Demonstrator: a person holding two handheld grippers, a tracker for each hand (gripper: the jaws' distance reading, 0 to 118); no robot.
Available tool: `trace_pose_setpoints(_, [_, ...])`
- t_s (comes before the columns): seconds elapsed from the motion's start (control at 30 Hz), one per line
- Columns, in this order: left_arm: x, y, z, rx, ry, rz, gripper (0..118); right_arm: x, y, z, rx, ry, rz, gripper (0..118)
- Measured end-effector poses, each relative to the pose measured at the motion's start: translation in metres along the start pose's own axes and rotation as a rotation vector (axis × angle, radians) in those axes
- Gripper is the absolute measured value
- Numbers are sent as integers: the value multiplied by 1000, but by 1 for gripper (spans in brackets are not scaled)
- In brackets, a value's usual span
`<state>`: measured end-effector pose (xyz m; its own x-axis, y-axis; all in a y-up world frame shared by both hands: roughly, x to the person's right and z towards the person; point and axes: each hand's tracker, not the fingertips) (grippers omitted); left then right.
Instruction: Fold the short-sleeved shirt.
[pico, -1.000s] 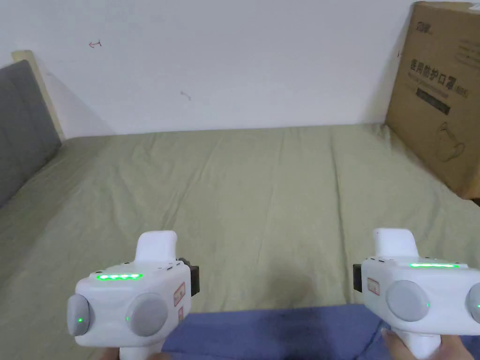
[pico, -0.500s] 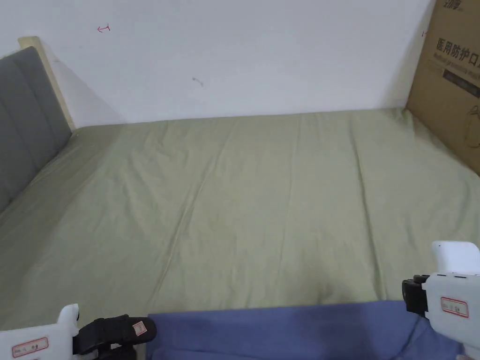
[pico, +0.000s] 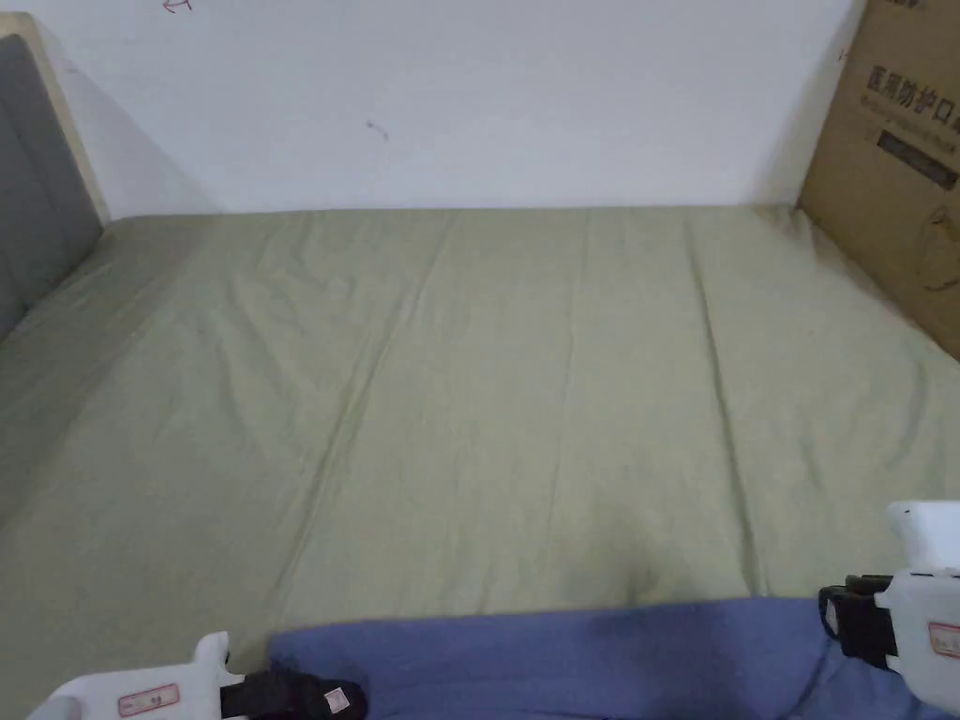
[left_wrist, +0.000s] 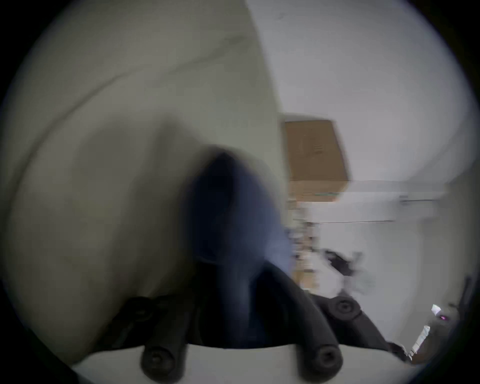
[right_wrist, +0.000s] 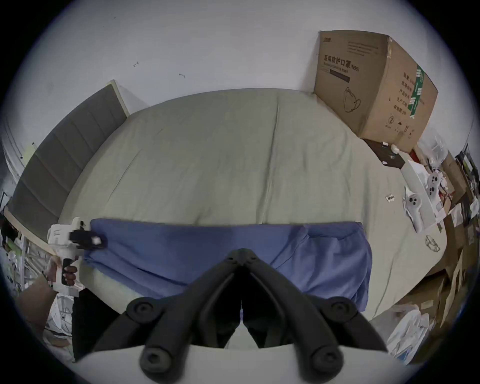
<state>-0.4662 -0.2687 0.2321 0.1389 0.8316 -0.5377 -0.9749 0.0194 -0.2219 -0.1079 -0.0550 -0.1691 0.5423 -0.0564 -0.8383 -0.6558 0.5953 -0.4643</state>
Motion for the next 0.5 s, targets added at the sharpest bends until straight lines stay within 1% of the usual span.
trace_pose_setpoints(0.03, [-4,-1,6,40,-201,66,6,-1,1,1,0,3,9,0])
trace_pose_setpoints(0.07, [1,-3,13,63,-227,65,6,-1,2,2,0,7,14,0])
trace_pose_setpoints(0.13, [16,-9,19,76,-69,-40,6,0,4,0,2,12,16,0])
trace_pose_setpoints(0.2, [38,-19,32,100,16,-143,6,1,6,0,3,22,18,0])
trace_pose_setpoints(0.27, [58,-29,50,130,127,-214,6,0,8,1,6,31,18,0])
trace_pose_setpoints(0.37, [92,-49,80,221,373,-351,6,-1,9,5,9,53,22,0])
trace_pose_setpoints(0.47, [122,-69,93,331,708,-477,6,-2,6,10,8,66,35,0])
trace_pose_setpoints(0.5, [130,-74,93,352,796,-507,6,-1,5,9,9,70,47,0])
